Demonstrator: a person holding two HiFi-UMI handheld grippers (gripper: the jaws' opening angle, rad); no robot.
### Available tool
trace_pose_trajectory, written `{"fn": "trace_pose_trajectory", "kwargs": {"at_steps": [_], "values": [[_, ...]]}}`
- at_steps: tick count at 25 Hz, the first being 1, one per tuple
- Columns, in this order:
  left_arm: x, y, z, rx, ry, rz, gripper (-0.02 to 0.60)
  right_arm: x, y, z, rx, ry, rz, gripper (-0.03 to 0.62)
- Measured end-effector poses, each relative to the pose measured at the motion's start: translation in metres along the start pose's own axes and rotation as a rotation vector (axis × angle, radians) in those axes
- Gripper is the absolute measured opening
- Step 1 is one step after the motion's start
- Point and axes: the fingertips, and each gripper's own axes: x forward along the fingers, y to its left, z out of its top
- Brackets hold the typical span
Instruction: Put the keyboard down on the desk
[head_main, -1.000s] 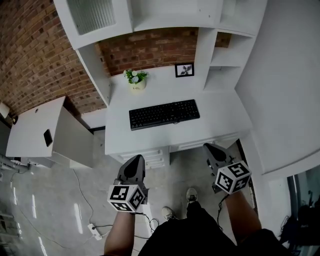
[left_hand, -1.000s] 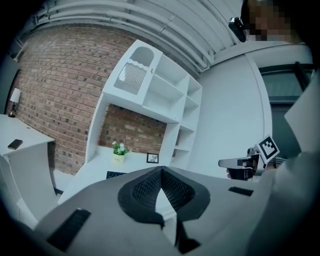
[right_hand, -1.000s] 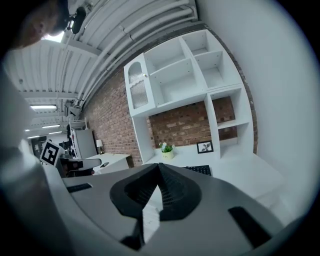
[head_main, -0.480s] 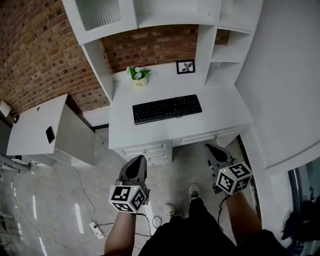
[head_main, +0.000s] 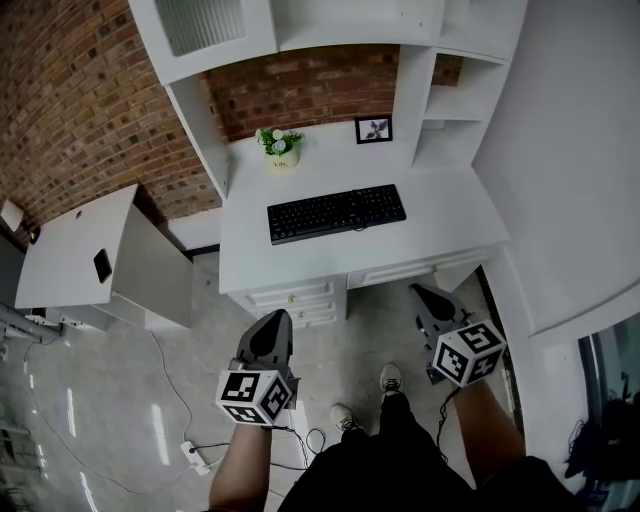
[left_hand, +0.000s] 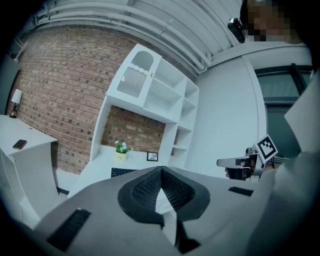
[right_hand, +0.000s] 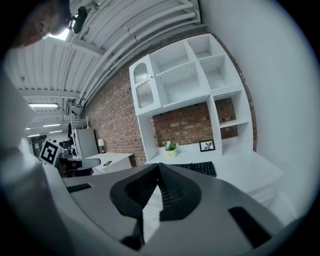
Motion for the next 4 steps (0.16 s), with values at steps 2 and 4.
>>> {"fn": "trace_pose_trajectory", "kwargs": {"at_steps": [2,4], "values": [[-0.0004,-0.0013,-0.0006,-0.002,-0.001,-0.001,0.018,-0.0020,-0.0002,0.0000,-0.002,-0.001,0.000,0.017],[-0.0006,-0.0028,-0.0011,-0.006,-0.001,-0.001,0.018,-0.0042,-0.0005,0.0004,-0.004,-0.003,0.001,0.017]]}}
